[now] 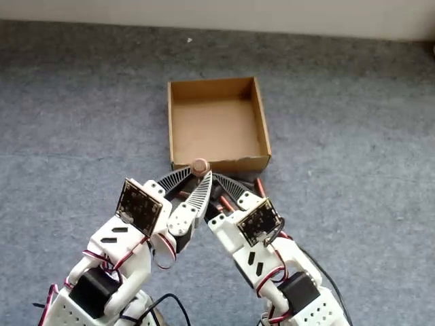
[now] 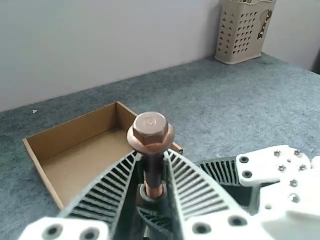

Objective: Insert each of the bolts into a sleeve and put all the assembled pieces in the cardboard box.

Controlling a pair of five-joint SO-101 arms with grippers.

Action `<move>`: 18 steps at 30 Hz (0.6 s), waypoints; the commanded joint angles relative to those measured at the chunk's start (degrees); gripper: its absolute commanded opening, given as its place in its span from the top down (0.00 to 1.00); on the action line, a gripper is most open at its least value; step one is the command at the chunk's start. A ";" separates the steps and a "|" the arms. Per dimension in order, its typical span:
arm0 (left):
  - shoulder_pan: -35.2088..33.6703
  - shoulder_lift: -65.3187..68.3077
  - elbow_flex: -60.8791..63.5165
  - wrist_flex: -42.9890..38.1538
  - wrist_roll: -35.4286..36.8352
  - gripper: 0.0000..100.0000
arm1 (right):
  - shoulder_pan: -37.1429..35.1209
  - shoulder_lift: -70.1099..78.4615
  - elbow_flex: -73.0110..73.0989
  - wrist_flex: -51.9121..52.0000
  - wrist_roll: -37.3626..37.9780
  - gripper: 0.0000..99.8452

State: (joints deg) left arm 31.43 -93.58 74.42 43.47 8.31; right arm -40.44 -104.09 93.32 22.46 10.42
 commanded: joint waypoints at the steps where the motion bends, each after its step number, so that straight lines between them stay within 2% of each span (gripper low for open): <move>1: 0.48 0.40 3.12 0.70 -1.76 0.99 | 1.63 -1.27 -3.56 -1.71 0.09 0.99; 11: 0.48 0.40 3.74 1.41 -2.64 0.86 | 1.54 -1.27 -3.56 -1.63 0.09 0.99; 18: 0.48 0.40 -2.33 10.90 -2.99 0.81 | 1.54 -1.27 -3.47 -1.54 0.09 0.99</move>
State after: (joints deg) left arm 31.16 -93.58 76.00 48.40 6.20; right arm -39.74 -104.00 93.41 22.55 10.42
